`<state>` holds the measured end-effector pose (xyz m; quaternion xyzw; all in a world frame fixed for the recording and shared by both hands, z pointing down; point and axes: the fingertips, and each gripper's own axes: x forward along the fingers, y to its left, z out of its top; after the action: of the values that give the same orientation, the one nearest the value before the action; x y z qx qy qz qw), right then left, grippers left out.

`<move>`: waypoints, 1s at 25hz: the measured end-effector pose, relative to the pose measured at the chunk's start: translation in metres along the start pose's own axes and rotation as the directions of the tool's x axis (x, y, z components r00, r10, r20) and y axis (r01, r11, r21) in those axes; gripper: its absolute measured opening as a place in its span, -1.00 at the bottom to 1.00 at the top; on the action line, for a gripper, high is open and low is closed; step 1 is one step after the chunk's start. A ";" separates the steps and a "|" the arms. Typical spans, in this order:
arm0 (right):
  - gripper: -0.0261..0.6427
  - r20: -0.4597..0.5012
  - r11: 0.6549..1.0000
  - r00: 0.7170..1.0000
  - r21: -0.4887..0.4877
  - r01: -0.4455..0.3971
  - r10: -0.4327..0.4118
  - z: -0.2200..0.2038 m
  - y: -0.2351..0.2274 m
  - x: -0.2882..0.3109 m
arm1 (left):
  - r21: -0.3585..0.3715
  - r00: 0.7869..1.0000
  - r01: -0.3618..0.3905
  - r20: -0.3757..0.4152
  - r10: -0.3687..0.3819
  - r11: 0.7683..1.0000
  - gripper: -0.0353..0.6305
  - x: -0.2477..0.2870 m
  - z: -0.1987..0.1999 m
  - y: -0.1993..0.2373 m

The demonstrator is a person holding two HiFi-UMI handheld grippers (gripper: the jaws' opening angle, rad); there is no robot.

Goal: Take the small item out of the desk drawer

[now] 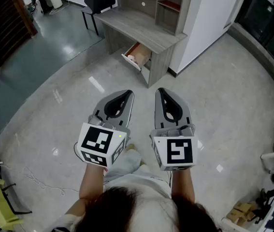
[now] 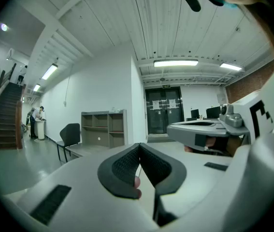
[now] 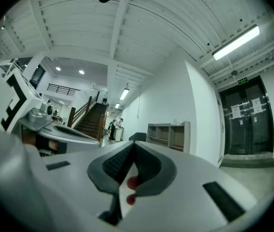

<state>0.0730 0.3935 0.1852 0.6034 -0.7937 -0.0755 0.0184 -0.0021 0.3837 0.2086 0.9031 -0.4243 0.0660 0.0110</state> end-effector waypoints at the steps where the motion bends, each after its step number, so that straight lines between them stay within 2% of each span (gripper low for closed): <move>1: -0.84 -0.003 1.000 1.000 -0.005 -0.001 0.001 -0.002 -0.001 0.007 | 0.003 1.000 -0.001 0.002 0.001 1.000 -0.84 0.006 0.000 0.005; 11: -0.84 0.002 1.000 1.000 0.004 -0.015 0.015 -0.012 0.003 0.075 | 0.006 1.000 -0.001 -0.012 0.001 1.000 -0.84 0.054 -0.004 0.067; 22: -0.84 -0.009 0.997 1.000 -0.073 0.014 -0.015 -0.016 0.006 0.151 | -0.014 0.999 0.040 -0.009 -0.040 0.999 -0.84 0.097 -0.003 0.131; 25: -0.84 -0.024 0.998 1.000 -0.062 0.012 -0.014 -0.020 0.006 0.166 | -0.028 0.999 0.046 -0.016 -0.047 0.999 -0.84 0.106 -0.007 0.142</move>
<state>0.0251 0.2339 0.1952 0.6086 -0.7867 -0.0925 0.0462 -0.0453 0.2120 0.2240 0.9118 -0.4040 0.0673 0.0286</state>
